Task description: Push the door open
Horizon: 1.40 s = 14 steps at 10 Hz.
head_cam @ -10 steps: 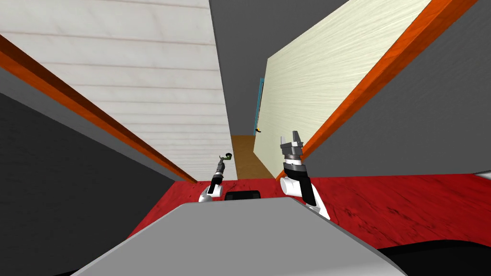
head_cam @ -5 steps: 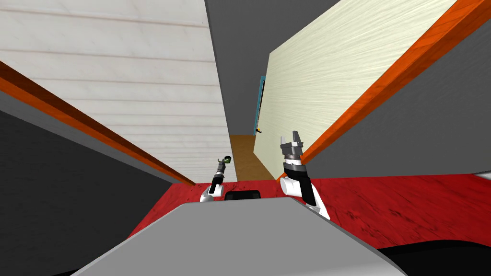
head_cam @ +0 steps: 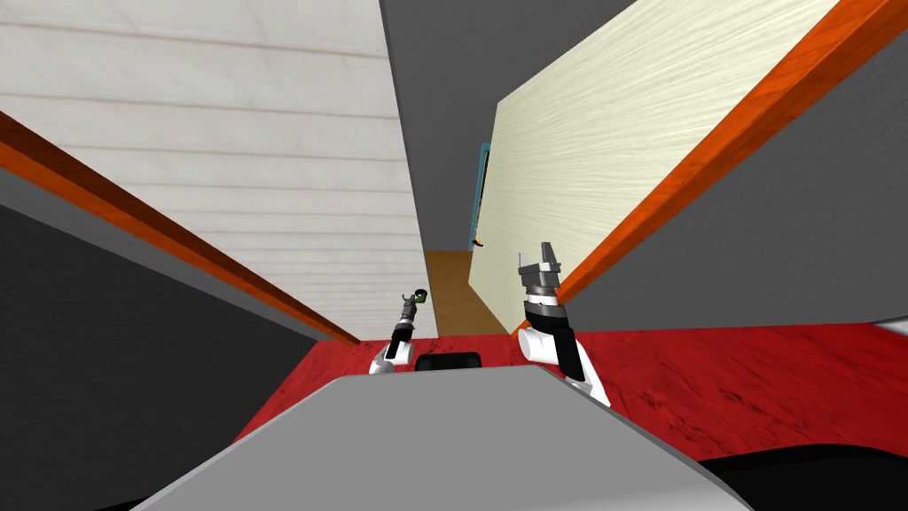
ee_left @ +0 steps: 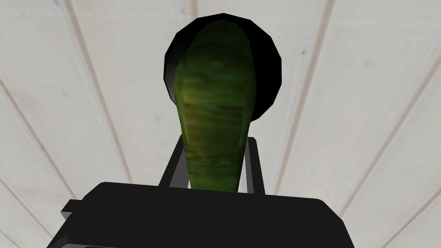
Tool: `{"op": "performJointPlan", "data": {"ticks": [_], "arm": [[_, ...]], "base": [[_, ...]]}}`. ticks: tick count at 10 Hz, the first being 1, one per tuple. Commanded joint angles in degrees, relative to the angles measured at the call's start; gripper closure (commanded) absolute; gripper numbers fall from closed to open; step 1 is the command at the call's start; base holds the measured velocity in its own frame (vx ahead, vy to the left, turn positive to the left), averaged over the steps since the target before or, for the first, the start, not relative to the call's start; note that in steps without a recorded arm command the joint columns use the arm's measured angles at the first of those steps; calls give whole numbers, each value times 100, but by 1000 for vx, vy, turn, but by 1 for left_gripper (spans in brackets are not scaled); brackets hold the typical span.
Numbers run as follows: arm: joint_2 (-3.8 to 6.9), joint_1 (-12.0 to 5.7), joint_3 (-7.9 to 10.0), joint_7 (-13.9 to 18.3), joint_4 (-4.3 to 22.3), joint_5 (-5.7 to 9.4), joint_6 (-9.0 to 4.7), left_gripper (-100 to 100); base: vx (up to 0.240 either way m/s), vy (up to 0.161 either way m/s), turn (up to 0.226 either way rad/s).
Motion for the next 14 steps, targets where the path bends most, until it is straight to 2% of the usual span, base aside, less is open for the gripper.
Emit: {"op": "performJointPlan", "data": {"ticks": [1, 5, 6, 9, 10, 12, 13, 14], "arm": [[41, 5, 48, -27, -80, 22, 29, 100], [154, -13, 223, -109, -67, 115, 35, 100], [154, -13, 223, -109, -32, 115, 35, 100], [230, -36, 440, -210, -51, 230, 43, 100], [242, -43, 509, -242, -46, 266, 45, 100], [242, -43, 509, -242, -31, 266, 45, 100], [253, -58, 650, -308, -36, 341, 50, 100], [253, -58, 650, -308, -36, 341, 50, 100]], "base": [[144, -34, 34], [185, -39, 41], [147, -43, 15], [177, -56, 76], [201, -71, 81], [90, -23, 15], [138, -54, 113], [132, -64, 75]]}}
